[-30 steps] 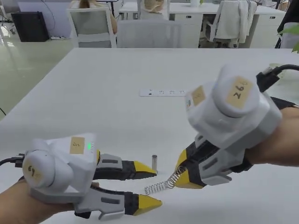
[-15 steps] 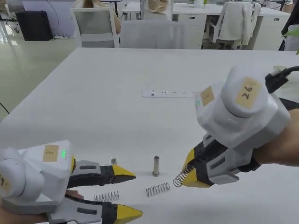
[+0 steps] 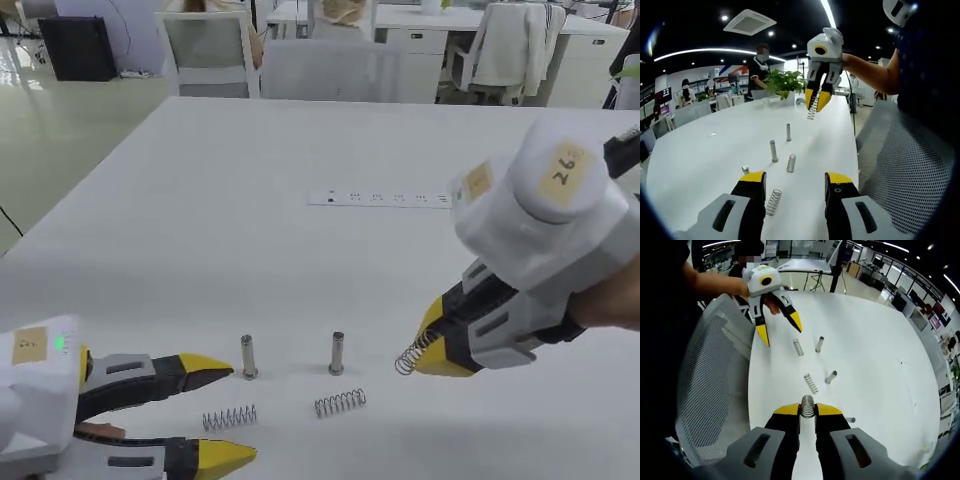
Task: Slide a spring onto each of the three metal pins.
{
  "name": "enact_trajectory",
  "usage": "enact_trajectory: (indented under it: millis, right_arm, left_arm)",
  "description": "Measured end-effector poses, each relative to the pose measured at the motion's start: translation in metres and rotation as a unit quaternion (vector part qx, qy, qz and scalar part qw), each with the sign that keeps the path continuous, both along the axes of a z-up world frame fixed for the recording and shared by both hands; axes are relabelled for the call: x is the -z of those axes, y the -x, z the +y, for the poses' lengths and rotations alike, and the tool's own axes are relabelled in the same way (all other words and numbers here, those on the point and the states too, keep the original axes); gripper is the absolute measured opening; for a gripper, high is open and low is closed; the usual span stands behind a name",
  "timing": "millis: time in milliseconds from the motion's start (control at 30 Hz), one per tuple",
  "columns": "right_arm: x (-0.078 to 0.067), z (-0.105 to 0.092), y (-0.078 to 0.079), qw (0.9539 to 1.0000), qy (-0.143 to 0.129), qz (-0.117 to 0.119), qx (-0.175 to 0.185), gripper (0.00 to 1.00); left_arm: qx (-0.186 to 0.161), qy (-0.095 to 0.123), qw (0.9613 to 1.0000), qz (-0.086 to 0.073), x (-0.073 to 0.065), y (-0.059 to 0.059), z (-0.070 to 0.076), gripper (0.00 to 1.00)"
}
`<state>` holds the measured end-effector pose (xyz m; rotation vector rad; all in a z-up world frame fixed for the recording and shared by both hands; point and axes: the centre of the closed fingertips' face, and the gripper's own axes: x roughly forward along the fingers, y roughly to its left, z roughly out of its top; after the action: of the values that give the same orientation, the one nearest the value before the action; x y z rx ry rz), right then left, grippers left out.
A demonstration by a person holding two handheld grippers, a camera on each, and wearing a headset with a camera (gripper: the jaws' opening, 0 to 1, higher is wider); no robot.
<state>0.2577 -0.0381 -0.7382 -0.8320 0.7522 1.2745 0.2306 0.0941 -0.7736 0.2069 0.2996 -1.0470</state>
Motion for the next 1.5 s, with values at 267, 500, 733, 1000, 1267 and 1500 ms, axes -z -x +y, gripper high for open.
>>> enact_trajectory:
  millis: [267, 500, 733, 1000, 1267, 1500]
  right_arm:
    - [-0.008, -0.014, -0.018, 0.9997, 0.009, -0.009, 0.021, 0.08]
    - [-0.012, -0.025, -0.035, 0.999, 0.024, -0.016, 0.034, 0.08]
    - [-0.007, -0.033, -0.051, 0.9981, 0.042, -0.016, 0.043, 0.08]
    - [0.009, -0.04, -0.066, 0.9964, 0.07, -0.003, 0.048, 0.08]
    - [0.024, -0.043, -0.076, 0.9939, 0.1, 0.007, 0.045, 0.08]
    - [0.035, -0.046, -0.082, 0.9917, 0.122, 0.012, 0.04, 0.08]
  left_arm:
    - [-0.035, 0.01, 0.9993, 0.001, 0.004, -0.001, 0.014, 0.46]
    - [-0.053, 0.016, 0.9985, -0.002, 0.003, -0.003, 0.02, 0.49]
    - [-0.061, 0.02, 0.998, -0.001, 0.005, -0.003, 0.02, 0.52]
    - [-0.073, 0.023, 0.9971, 0.0, 0.008, -0.004, 0.021, 0.56]
    - [-0.075, 0.022, 0.9969, -0.005, 0.006, -0.004, 0.022, 0.58]
    - [-0.076, 0.022, 0.9968, -0.006, 0.006, -0.005, 0.02, 0.59]
